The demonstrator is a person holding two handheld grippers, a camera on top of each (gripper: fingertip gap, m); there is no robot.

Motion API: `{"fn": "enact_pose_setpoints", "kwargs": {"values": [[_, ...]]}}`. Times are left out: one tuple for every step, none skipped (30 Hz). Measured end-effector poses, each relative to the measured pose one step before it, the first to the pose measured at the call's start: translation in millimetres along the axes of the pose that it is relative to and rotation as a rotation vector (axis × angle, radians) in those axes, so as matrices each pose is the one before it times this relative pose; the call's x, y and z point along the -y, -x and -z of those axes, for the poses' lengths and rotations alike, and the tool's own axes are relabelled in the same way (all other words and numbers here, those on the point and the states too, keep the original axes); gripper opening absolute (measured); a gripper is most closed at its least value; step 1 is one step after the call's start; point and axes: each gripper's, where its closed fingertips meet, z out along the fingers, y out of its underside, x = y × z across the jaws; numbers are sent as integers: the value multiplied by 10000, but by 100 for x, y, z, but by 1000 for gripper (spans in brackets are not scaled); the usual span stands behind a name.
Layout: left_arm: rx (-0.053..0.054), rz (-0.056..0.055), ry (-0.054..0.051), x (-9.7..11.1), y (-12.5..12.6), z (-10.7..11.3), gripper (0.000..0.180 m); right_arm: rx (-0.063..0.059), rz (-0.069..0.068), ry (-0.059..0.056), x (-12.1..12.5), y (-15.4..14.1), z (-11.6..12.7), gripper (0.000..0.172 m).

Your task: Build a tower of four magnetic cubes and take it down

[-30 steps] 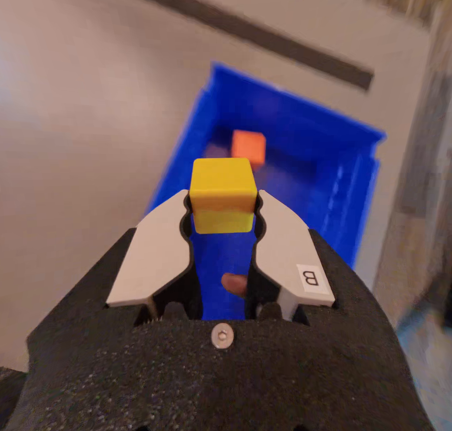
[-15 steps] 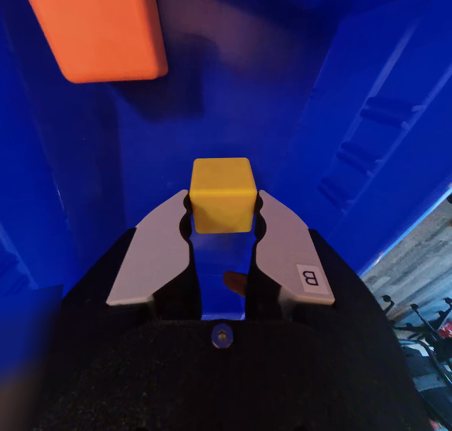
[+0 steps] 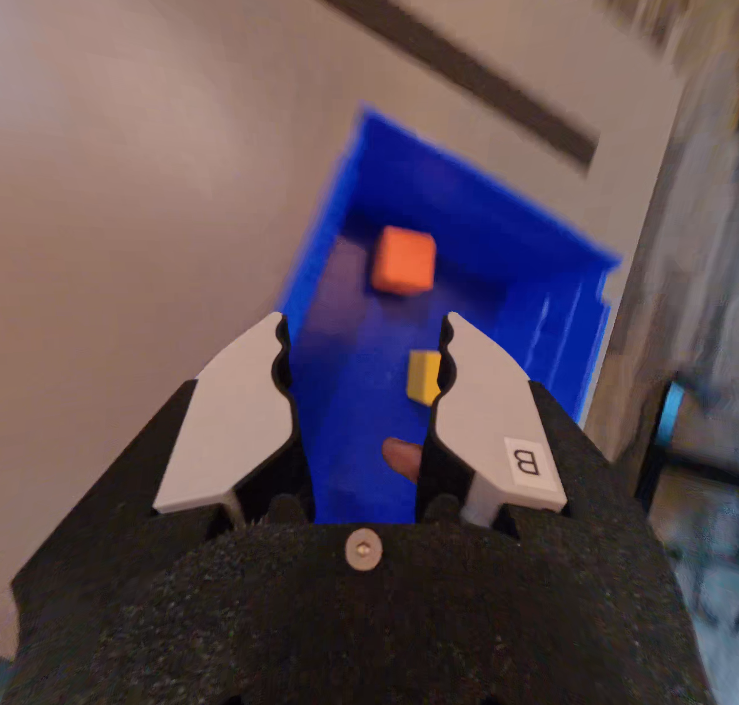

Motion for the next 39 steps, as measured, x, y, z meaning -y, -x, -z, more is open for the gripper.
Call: {"fn": "enact_pose_setpoints", "kwargs": {"values": [[7, -6, 3, -3, 1, -3, 49, 233, 989, -1151, 1738, 2611, 1490, 71], [4, -3, 3, -2, -5, -4, 49, 507, 1030, -1123, 1905, 3066, 1159, 69], [6, -2, 7, 3, 6, -1, 49, 800, 1018, -1025, 1899, 3493, 714, 68], [10, -5, 13, -7, -6, 10, 49, 976, 956, -894, 1808, 3662, 180, 66], [1, -11, 11, -1, -16, -1, 49, 1075, 832, -789, 1642, 3591, -397, 65], [-6, -6, 2, 2, -20, -13, 49, 1144, 673, -671, 1349, 3388, -931, 64], [-10, 0, 3, -1, -16, -7, 49, 1135, 471, -570, 962, 2953, -1328, 65], [-12, -7, 2, -1, -24, -4, 49, 1016, 215, -513, 597, 2324, -1570, 65], [-5, -8, 6, 5, -26, -4, 49, 851, -30, -418, 148, 1607, -1661, 64], [-6, -2, -2, 1, 6, 5, 49, 611, -196, -291, -345, 883, -1521, 64], [-20, 2, -7, -6, -12, 7, 49, 401, -268, -185, -716, 350, -1245, 65], [-28, 1, -10, 7, 1, 11, 49, 351, -274, -188, -784, 166, -912, 65], [-20, 0, 2, -1, -7, -5, 49, 305, -237, -279, -634, 88, -576, 65], [3, -9, 7, -7, -2, -1, 49, 203, -192, -366, -403, -20, -290, 64], [17, -4, 18, 0, -1, 7, 49, 183, -141, -345, -180, 46, -122, 61], [6, -13, 36, -2, -21, -13, 49, 125, -16, -224, -69, 92, -44, 59], [-30, -28, 38, -7, -76, -39, 49, -65, 164, -143, 10, -67, 22, 55], [-1, -8, 17, 17, -27, -42, 49, -111, 248, -144, 64, -57, 63, 50], [-3, 1, 11, -8, -11, -10, 49, -23, 168, -144, 144, 85, 37, 49], [-8, -11, 4, 0, -8, 18, 49, -6, 64, -125, 181, 85, -12, 47], [-18, -10, -23, 2, -7, 4, 49, -9, 33, -74, 160, 85, -45, 45], [-49, 17, -62, 25, -16, -5, 49, -27, 14, 9, 6, 16, -53, 44], [-58, 33, -56, 9, -7, -4, 49, -3, -38, 18, -34, 0, -25, 44], [-37, 47, 0, -6, -12, -14, 49, 16, -52, -2, -6, -5, 4, 44], [6, 7, 51, -59, 15, -20, 49, -14, -18, 23, -22, -42, 14, 44], [-9, -40, 198, -267, -31, -86, 54, -68, -33, 38, -33, -138, 21, 44], [-12, -5, 248, -322, -62, -157, 63, -84, -67, 18, -42, -183, 30, 44], [-25, 20, 292, -375, -67, -137, 70, -42, -59, -5, -25, -114, 56, 44], [-49, -4, 429, -575, -104, -162, 73, -15, -18, -4, -27, -22, 52, 44], [16, -69, 486, -659, -67, -216, 76, -19, 21, 3, -19, -7, 51, 44], [32, -79, 454, -641, -24, -250, 78, -16, 21, 4, -22, -1, 28, 44], [51, 11, 352, -475, 78, -208, 77, -5, 6, 1, 2, 7, -6, 44], [-10, 88, 218, -290, 73, -137, 76, 5, -1, -9, 17, 0, -24, 44], [-13, 145, 73, -105, 117, -44, 72, 5, -11, -14, 10, -11, -24, 44], [16, 171, 14, -24, 162, 4, 66, 0, -26, -18, -3, -17, -6, 44], [-10, 109, 68, -105, 70, -28, 63, 2, -27, -27, -14, -19, 18, 44], [10, 38, 135, -204, 36, -55, 61, 14, -23, -23, -6, -13, 40, 44], [57, 9, 146, -198, 85, -74, 57, 31, -25, -19, 8, 34, 27, 44], [26, -26, 140, -194, 18, -73, 54, 46, -24, -22, 31, 74, 9, 44]]}}
